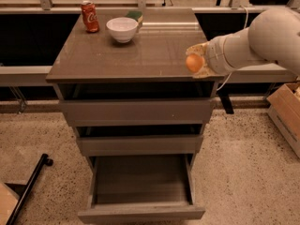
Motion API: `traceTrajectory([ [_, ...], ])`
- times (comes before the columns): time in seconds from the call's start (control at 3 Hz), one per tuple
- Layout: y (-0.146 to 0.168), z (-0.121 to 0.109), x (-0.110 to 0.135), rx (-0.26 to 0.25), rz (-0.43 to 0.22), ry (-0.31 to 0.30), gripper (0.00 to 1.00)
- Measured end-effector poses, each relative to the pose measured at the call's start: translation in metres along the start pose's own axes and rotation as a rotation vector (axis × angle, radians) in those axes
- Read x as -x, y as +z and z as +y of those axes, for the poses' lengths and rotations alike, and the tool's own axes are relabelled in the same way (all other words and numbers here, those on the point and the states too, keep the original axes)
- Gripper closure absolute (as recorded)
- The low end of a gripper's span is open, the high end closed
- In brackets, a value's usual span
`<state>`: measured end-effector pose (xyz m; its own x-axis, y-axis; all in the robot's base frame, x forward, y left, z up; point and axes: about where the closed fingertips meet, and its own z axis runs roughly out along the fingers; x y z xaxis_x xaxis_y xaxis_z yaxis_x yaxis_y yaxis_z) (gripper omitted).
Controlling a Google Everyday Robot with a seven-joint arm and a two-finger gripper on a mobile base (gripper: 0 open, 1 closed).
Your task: Pick orange from bottom drawer and place on counter
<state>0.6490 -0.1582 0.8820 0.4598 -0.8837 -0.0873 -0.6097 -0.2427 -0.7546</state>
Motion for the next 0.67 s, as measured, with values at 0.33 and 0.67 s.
traceTrajectory([
  [0.33, 0.029, -0.058, -0.014, -0.164, 0.055, 0.069, 1.0],
  [0.67, 0.054, -0.112, -0.024, -0.299, 0.067, 0.133, 1.0],
])
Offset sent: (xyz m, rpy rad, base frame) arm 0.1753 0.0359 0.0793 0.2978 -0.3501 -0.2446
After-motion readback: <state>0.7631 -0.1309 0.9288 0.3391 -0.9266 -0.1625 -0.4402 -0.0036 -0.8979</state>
